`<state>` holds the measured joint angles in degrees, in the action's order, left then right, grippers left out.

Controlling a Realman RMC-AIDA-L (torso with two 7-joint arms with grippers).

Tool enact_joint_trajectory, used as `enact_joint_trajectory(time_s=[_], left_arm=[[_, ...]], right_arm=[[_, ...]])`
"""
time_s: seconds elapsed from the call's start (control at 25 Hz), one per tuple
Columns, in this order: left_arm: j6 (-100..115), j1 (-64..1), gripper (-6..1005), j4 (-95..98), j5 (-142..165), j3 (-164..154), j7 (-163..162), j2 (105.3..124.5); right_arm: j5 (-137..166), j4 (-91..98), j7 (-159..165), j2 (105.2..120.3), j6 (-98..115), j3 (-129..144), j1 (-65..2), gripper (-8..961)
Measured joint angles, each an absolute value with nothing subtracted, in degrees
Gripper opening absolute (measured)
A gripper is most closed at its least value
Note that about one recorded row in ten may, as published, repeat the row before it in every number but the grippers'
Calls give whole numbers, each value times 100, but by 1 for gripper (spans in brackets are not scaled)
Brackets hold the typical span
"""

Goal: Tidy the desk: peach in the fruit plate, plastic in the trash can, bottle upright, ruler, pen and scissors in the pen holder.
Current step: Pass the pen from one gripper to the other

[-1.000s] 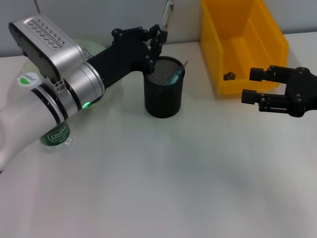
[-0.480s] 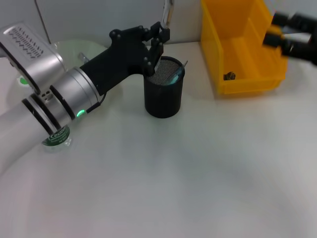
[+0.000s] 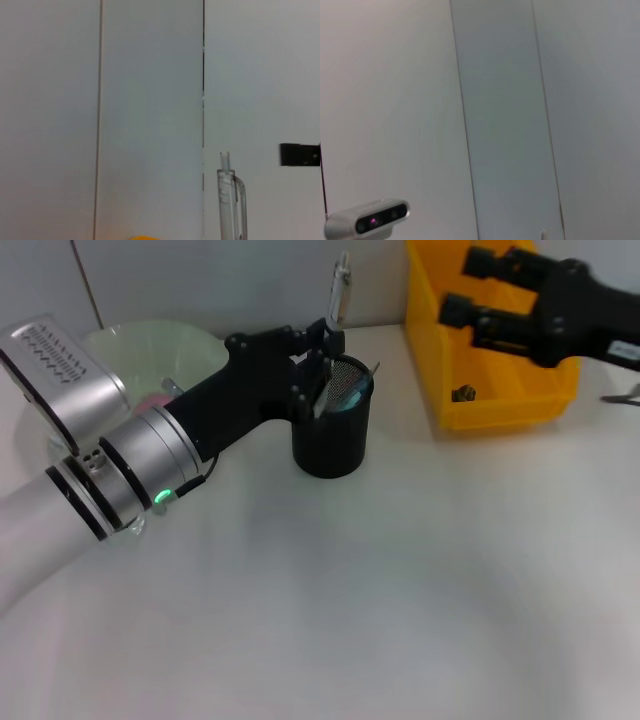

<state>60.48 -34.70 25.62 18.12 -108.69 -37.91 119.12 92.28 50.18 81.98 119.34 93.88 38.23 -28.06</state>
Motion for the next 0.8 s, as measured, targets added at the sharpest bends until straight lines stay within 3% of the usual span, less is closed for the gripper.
enact_joint_trajectory(time_s=[0.8], left_arm=[[6200,-3391,215,2548,1810,-11053,-3824,11918]], right_arm=[[8915,4447,7935,11936,8565,4628,-3237,759]])
